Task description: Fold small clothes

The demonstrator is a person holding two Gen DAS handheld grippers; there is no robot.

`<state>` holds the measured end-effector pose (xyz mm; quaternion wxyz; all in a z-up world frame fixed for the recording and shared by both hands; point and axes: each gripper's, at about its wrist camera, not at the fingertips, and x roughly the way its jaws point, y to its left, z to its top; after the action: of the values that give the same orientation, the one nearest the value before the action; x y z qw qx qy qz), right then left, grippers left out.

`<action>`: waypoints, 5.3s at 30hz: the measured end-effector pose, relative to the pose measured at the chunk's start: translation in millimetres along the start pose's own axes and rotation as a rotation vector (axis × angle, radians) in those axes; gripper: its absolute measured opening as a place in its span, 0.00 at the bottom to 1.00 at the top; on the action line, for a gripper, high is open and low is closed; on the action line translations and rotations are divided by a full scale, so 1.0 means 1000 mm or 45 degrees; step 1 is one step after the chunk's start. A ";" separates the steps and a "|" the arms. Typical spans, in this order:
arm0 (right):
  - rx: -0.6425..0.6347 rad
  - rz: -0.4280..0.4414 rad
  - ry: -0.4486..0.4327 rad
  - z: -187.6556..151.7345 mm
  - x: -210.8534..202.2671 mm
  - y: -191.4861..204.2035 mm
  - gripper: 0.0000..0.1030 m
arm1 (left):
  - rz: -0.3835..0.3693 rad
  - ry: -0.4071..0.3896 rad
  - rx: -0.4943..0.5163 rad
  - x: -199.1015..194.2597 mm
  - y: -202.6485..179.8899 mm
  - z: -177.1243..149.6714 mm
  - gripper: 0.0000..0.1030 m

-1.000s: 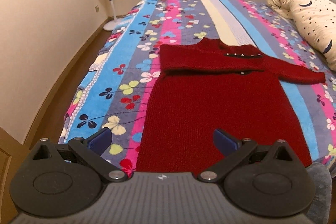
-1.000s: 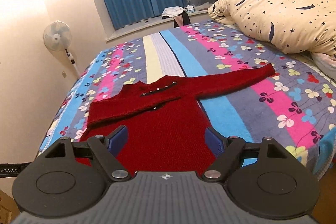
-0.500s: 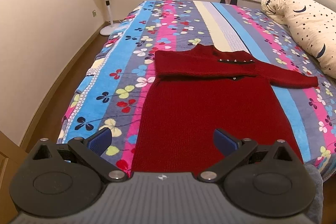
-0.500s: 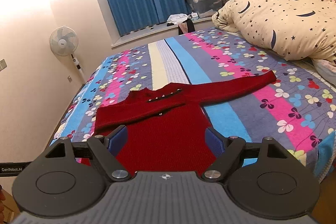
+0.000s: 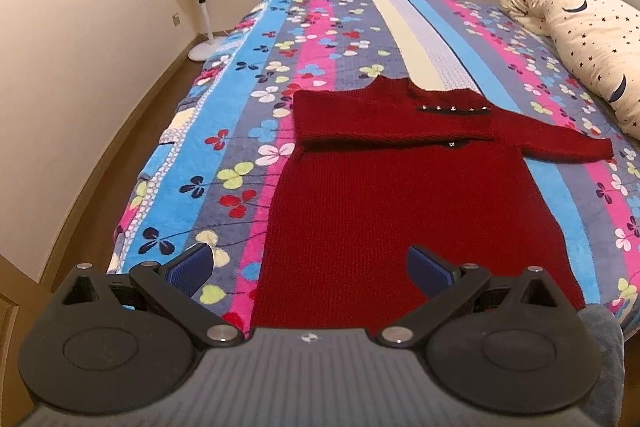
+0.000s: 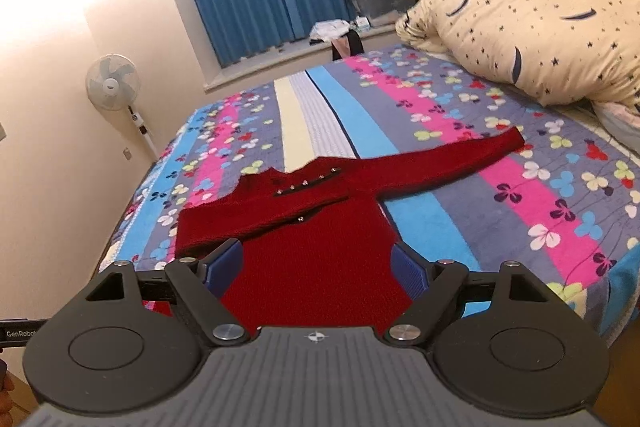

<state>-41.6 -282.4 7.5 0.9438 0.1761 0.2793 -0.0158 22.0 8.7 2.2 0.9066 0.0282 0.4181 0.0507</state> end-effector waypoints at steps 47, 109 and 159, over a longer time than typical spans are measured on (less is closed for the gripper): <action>-0.143 -0.304 -0.299 0.174 0.415 -0.079 0.10 | 0.264 0.307 -0.225 0.334 0.055 0.133 1.00; -0.300 0.036 0.357 -0.029 0.148 0.012 0.78 | -0.011 0.298 -0.013 0.143 0.029 0.006 1.00; -0.148 -0.073 0.480 -0.052 0.148 -0.103 0.81 | -0.135 0.321 -0.085 0.186 0.069 -0.039 1.00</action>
<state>43.1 -351.2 -145.8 0.8824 0.1130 0.4566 0.0066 107.5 99.4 -157.6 0.8486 -0.0308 0.5277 0.0198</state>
